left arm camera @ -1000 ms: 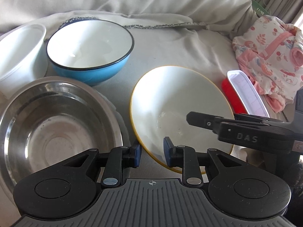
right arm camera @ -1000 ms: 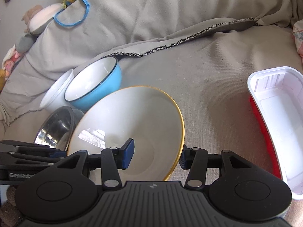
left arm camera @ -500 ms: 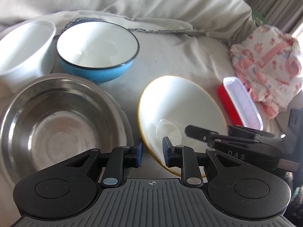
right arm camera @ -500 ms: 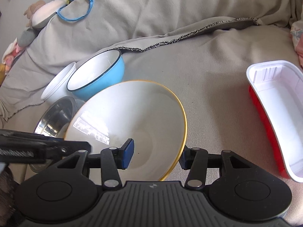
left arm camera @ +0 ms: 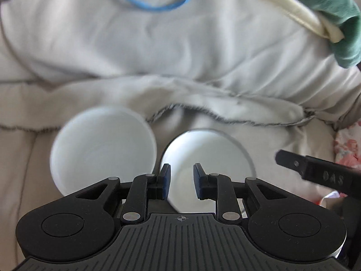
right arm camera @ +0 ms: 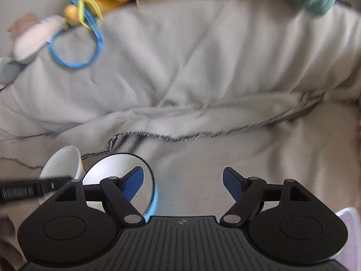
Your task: Organize plates and bowls
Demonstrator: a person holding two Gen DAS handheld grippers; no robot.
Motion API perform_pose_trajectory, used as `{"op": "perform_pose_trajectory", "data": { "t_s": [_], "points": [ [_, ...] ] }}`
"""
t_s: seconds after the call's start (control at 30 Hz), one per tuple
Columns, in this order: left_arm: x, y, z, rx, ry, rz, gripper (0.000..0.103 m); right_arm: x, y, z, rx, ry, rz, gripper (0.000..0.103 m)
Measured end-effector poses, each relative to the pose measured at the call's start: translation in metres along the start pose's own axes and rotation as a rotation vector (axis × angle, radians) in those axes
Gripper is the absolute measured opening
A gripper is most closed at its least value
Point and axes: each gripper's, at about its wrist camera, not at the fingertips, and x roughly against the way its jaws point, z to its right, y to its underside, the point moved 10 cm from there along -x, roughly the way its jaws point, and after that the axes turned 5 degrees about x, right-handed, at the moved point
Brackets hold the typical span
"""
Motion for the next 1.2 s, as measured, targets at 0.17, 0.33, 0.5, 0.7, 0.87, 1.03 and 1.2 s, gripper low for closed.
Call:
{"op": "perform_pose_trajectory", "data": {
  "t_s": [0.17, 0.33, 0.5, 0.7, 0.87, 1.03, 1.2],
  "points": [
    [-0.030, 0.001, -0.011, 0.033, 0.024, -0.030, 0.023, -0.048, 0.039, -0.015, 0.012, -0.008, -0.116, 0.078],
    [-0.046, 0.002, -0.009, 0.018, -0.012, -0.033, 0.021, -0.064, 0.054, -0.026, -0.007, -0.102, -0.167, 0.059],
    [-0.011, -0.005, 0.006, 0.000, 0.051, 0.018, 0.022, -0.066, 0.061, -0.031, -0.015, -0.130, -0.195, 0.052],
    [-0.016, 0.003, -0.005, -0.012, -0.025, -0.029, 0.022, -0.058, 0.058, -0.032, 0.002, -0.115, -0.176, 0.052],
    [-0.026, 0.006, -0.015, 0.007, -0.055, -0.046, 0.022, -0.061, 0.060, -0.031, 0.001, -0.111, -0.183, 0.052],
    [-0.039, 0.006, -0.014, 0.016, -0.037, -0.045, 0.024, -0.069, 0.060, -0.030, -0.016, -0.122, -0.189, 0.052],
    [-0.039, 0.006, -0.005, -0.009, -0.048, 0.007, 0.028, -0.068, 0.056, -0.041, -0.011, -0.203, -0.155, 0.038]
  ]
}}
